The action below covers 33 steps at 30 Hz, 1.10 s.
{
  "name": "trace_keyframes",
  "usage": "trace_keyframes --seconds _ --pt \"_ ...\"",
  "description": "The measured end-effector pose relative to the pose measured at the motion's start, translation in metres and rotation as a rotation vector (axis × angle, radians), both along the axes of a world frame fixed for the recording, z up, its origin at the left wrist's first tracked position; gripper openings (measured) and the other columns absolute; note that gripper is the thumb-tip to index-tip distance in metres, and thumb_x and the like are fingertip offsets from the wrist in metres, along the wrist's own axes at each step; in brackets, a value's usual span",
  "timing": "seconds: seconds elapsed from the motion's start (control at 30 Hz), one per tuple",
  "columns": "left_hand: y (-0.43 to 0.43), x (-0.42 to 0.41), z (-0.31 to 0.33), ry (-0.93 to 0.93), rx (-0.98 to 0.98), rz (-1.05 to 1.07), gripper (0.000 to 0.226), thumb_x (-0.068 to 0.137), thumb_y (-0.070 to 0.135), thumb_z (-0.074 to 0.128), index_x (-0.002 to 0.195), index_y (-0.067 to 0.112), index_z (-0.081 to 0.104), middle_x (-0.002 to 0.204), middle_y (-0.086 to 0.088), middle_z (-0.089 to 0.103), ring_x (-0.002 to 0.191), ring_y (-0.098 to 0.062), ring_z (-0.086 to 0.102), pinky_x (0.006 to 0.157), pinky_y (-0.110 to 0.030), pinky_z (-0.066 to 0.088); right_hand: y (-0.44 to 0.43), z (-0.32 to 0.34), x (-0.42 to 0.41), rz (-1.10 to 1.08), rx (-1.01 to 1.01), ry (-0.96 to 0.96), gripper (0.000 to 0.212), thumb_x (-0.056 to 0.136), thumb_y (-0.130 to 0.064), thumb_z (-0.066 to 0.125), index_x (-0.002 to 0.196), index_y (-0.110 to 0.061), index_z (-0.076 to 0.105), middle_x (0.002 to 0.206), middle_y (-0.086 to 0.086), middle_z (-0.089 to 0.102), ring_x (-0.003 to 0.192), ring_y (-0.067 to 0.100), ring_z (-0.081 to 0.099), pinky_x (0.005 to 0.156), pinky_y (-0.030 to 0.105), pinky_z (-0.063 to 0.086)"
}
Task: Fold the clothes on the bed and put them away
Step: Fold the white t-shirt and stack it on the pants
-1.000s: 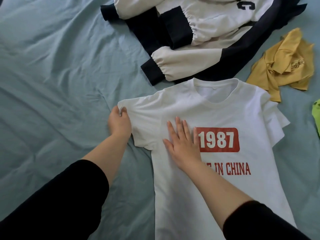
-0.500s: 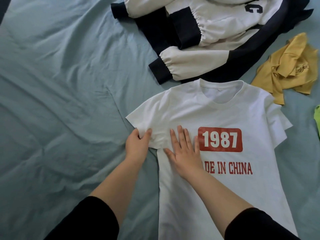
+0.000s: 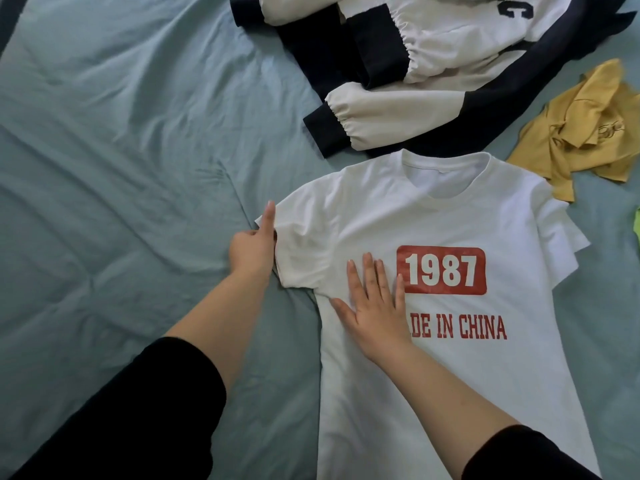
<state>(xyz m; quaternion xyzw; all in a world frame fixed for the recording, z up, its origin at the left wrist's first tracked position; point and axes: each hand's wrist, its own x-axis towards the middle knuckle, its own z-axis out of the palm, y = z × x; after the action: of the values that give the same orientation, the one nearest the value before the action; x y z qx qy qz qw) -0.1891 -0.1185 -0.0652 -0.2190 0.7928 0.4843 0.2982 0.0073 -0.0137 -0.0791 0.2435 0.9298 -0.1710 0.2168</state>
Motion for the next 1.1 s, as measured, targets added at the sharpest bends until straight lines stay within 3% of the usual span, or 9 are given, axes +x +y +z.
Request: trace_keyframes --seconds 0.17,0.3,0.43,0.53,0.67,0.73,0.83,0.97,1.1 --pt "0.013 -0.017 -0.003 0.099 0.097 0.088 0.008 0.089 0.021 0.065 0.086 0.016 0.060 0.077 0.001 0.062 0.079 -0.023 0.062 0.076 -0.036 0.054 -0.009 0.009 -0.026 0.137 0.050 0.105 0.069 0.092 -0.064 -0.001 0.144 -0.031 -0.030 0.148 -0.011 -0.042 0.137 0.008 -0.037 0.108 0.040 -0.032" --pt "0.009 -0.035 -0.003 0.213 0.107 0.075 0.017 0.091 0.016 0.062 0.078 0.020 0.052 0.077 0.001 0.059 0.080 -0.022 0.059 0.083 -0.044 0.054 -0.035 0.000 -0.052 0.236 -0.044 0.091 0.072 0.095 -0.064 0.019 0.152 -0.028 -0.008 0.157 -0.009 -0.023 0.145 0.012 -0.022 0.112 0.043 -0.025" --pt "0.010 -0.040 -0.003 0.228 0.006 -0.044 0.020 0.091 0.014 0.060 0.111 0.014 0.055 0.101 -0.005 0.063 0.095 -0.025 0.062 0.091 -0.040 0.052 -0.041 -0.004 -0.058 0.339 -0.103 0.090 0.068 0.095 -0.064 0.019 0.152 -0.034 -0.003 0.160 -0.011 -0.017 0.145 0.012 -0.024 0.113 0.050 -0.023" --pt "0.010 -0.021 0.002 0.432 -0.263 -0.353 0.069 0.091 0.018 0.059 0.150 0.026 0.023 0.151 -0.007 0.034 0.134 -0.024 0.037 0.112 -0.035 0.029 -0.033 0.003 -0.042 0.279 -0.117 0.193 0.067 0.093 -0.064 0.011 0.152 -0.036 -0.005 0.156 -0.013 -0.020 0.141 0.006 -0.028 0.114 0.044 -0.022" --pt "0.007 0.051 -0.001 0.683 -0.474 -1.047 0.074 0.097 0.049 0.038 0.149 0.041 -0.014 0.163 -0.002 -0.008 0.149 -0.023 -0.005 0.118 -0.043 -0.003 -0.028 0.005 0.006 -0.216 -0.029 0.063 0.065 0.096 -0.060 0.006 0.143 -0.032 -0.029 0.154 -0.006 -0.031 0.137 0.011 -0.036 0.112 0.041 -0.026" --pt "-0.005 0.073 -0.013 0.615 -0.500 -1.339 0.070 0.092 0.067 0.022 0.139 0.050 -0.027 0.160 0.000 -0.020 0.147 -0.023 -0.020 0.116 -0.045 -0.014 -0.039 0.000 0.028 -0.145 -0.044 -0.016 0.069 0.095 -0.062 0.008 0.140 -0.031 -0.035 0.150 -0.004 -0.041 0.135 0.015 -0.042 0.111 0.045 -0.027" --pt "-0.018 0.069 -0.025 0.527 -0.603 -1.450 0.070 0.085 0.077 0.012 0.128 0.055 -0.039 0.156 0.003 -0.032 0.141 -0.017 -0.033 0.111 -0.050 -0.022 -0.049 -0.007 0.051 0.151 -0.134 -0.007 0.070 0.094 -0.065 0.008 0.142 -0.034 -0.033 0.147 -0.009 -0.044 0.138 0.016 -0.039 0.109 0.048 -0.028" --pt "-0.006 0.084 -0.014 0.509 -0.715 -1.409 0.066 0.087 0.071 0.004 0.132 0.050 -0.040 0.155 -0.002 -0.035 0.142 -0.024 -0.033 0.103 -0.051 -0.032 -0.030 0.002 0.070 0.350 -0.221 0.086 0.063 0.099 -0.057 0.009 0.154 -0.029 -0.005 0.158 -0.013 -0.022 0.145 0.010 -0.022 0.115 0.042 -0.023" --pt "0.022 0.137 -0.001 0.514 -0.636 -1.396 0.065 0.093 0.065 0.008 0.142 0.043 -0.031 0.154 -0.001 -0.036 0.142 -0.025 -0.032 0.112 -0.052 -0.022 0.016 0.028 0.096 0.008 -0.286 0.295 0.044 0.102 -0.041 0.028 0.138 -0.026 0.049 0.151 -0.010 0.039 0.142 0.009 0.028 0.118 0.026 0.005"
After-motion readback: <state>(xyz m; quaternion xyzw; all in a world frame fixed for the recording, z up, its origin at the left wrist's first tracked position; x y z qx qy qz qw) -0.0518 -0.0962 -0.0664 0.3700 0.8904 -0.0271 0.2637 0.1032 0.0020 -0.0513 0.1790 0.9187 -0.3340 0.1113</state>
